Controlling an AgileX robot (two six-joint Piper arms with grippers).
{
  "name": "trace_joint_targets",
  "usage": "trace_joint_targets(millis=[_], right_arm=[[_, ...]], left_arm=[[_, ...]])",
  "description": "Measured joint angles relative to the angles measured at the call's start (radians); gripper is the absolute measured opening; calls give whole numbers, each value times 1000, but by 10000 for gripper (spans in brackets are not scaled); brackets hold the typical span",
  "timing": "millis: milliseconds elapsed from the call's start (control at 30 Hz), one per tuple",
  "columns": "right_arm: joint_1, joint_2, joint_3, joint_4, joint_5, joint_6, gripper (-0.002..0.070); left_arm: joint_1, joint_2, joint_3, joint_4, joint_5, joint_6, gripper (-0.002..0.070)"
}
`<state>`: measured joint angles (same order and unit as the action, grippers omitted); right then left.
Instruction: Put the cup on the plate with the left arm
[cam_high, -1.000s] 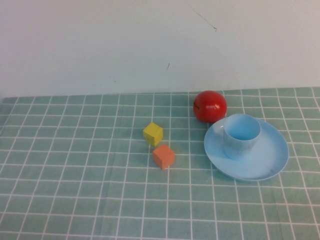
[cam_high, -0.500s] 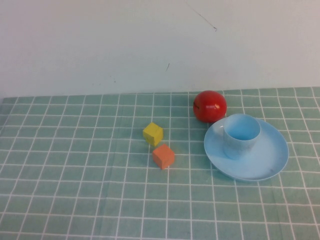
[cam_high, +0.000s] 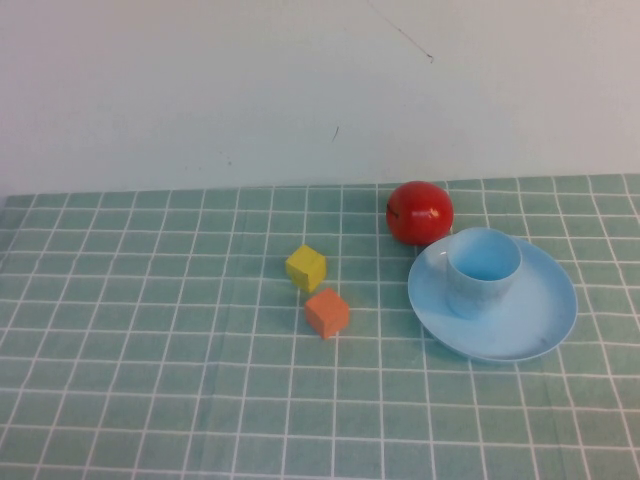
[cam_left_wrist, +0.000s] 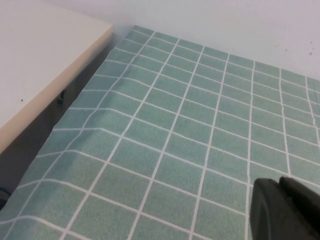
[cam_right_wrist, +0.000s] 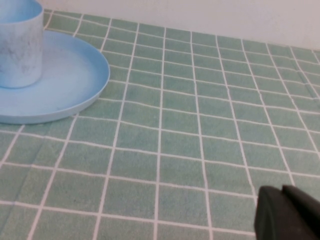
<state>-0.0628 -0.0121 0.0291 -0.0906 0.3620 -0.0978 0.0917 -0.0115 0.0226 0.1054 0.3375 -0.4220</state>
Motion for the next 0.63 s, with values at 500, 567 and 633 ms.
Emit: trace_joint_targets(millis=[500,567,633], right_arm=[[0,0,0,0,0,0,-2],[0,0,0,0,0,0,-2],[0,0,0,0,0,0,-2]], left_arm=[[-126,0,0,8,2,213,-1],[-126,0,0,8,2,217,-1],[-126,0,0,8,2,223,-1]])
